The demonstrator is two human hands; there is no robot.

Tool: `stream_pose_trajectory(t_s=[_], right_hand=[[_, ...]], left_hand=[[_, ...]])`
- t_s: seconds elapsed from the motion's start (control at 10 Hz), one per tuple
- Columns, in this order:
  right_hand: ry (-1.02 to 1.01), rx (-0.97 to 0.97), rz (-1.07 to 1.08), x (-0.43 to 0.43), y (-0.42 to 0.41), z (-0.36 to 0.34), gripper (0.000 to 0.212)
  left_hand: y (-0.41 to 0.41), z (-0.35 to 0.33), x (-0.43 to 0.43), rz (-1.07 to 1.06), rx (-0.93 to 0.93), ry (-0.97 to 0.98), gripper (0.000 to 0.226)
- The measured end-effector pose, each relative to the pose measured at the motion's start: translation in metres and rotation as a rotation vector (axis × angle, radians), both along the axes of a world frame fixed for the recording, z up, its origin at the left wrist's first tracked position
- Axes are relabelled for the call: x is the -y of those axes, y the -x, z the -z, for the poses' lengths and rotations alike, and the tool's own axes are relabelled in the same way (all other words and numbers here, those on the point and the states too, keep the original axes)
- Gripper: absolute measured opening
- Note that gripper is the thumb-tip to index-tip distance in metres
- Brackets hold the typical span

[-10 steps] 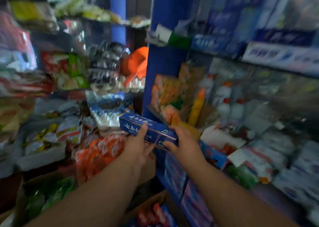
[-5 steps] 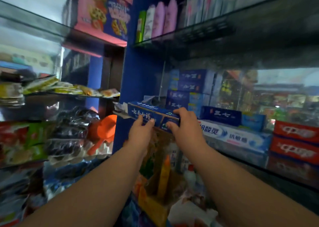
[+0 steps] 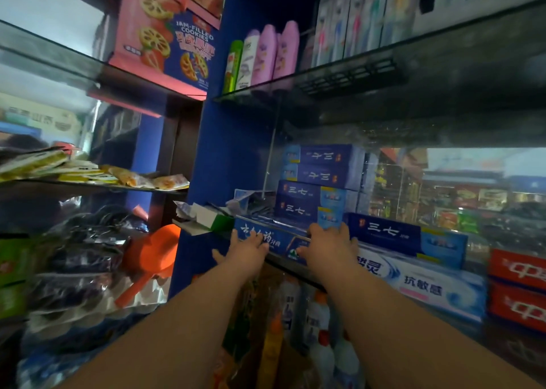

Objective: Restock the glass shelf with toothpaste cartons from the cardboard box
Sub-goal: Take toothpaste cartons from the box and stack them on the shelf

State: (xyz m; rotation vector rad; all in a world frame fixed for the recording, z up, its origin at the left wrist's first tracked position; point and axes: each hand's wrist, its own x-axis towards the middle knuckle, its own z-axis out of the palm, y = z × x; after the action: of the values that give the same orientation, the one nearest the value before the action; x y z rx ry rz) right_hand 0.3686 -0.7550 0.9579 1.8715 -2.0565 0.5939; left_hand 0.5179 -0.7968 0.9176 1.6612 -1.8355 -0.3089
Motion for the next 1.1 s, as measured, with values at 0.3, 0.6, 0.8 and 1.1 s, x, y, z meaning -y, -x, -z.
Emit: stream_pose_trajectory(t_s=[0.3, 0.6, 0.8, 1.1], right_hand=[[-0.002, -0.033, 0.009, 0.029, 0.002, 0.002, 0.033], [0.017, -0.049, 0.056, 0.031, 0.004, 0.004, 0.034], [0.023, -0.042, 0.073, 0.030, 0.004, 0.005, 0.030], [0.130, -0.093, 0.033, 0.016, -0.006, 0.006, 0.056]], left_hand=[[0.000, -0.014, 0.015, 0.017, 0.153, -0.099, 0.055], [0.004, -0.012, 0.021, 0.088, 0.137, -0.063, 0.048], [0.004, -0.007, 0.019, 0.065, 0.040, -0.037, 0.047], [-0.007, 0.009, 0.000, 0.147, -0.163, 0.052, 0.047]])
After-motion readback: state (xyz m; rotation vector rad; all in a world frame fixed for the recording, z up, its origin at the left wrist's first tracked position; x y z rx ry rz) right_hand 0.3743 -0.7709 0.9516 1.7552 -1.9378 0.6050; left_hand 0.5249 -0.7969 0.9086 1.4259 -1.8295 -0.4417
